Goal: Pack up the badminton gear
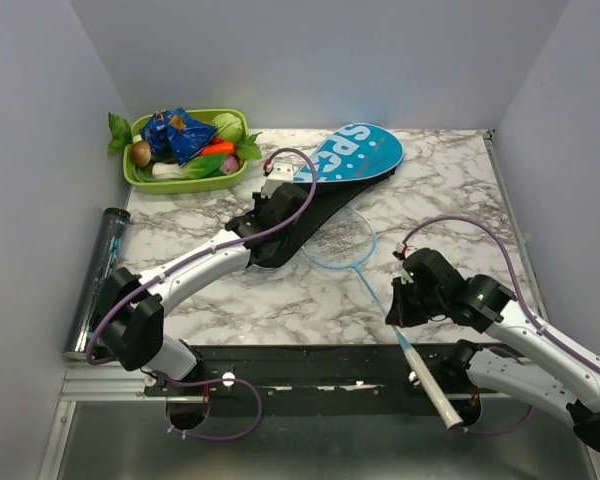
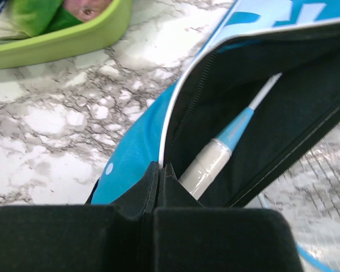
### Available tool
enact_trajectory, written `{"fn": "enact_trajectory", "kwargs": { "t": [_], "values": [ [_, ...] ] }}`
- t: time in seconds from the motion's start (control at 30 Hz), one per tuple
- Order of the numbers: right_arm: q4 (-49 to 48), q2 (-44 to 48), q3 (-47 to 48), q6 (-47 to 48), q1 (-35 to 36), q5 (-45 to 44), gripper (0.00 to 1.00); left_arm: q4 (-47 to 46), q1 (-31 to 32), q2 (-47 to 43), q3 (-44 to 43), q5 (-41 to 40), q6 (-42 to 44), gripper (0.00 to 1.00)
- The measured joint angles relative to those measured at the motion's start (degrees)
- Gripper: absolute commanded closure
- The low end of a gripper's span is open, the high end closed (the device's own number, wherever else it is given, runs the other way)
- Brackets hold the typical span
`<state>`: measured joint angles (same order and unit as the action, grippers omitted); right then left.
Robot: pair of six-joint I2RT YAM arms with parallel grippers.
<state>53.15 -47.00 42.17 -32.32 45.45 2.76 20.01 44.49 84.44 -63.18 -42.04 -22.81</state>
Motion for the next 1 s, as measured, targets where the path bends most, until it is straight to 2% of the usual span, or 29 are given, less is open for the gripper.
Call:
{"fn": "enact_trajectory", "kwargs": {
  "t": [0.2, 0.47, 0.73, 1.0],
  "values": [
    [2.89, 5.11, 0.26, 1.9, 0.09, 6.97, 0.99, -0.37, -5.27, 0.0, -1.2, 1.81, 0.76, 1.0],
    [5.57, 9.57, 4.57, 5.42, 0.26, 17.9, 0.99, -0.61, -6.08, 0.52, -1.2, 2.75, 1.01, 1.0],
    [9.16, 13.2, 6.84, 6.25, 0.26, 20.81, 0.99, -0.63, -6.36, 0.72, -1.16, 3.32, 1.51, 1.0],
    [12.5, 14.97, 16.92, 5.38, 0.26, 19.65, 0.99, -1.46, -7.52, 0.5, 1.14, 3.74, 1.33, 1.0]
  ]
}}
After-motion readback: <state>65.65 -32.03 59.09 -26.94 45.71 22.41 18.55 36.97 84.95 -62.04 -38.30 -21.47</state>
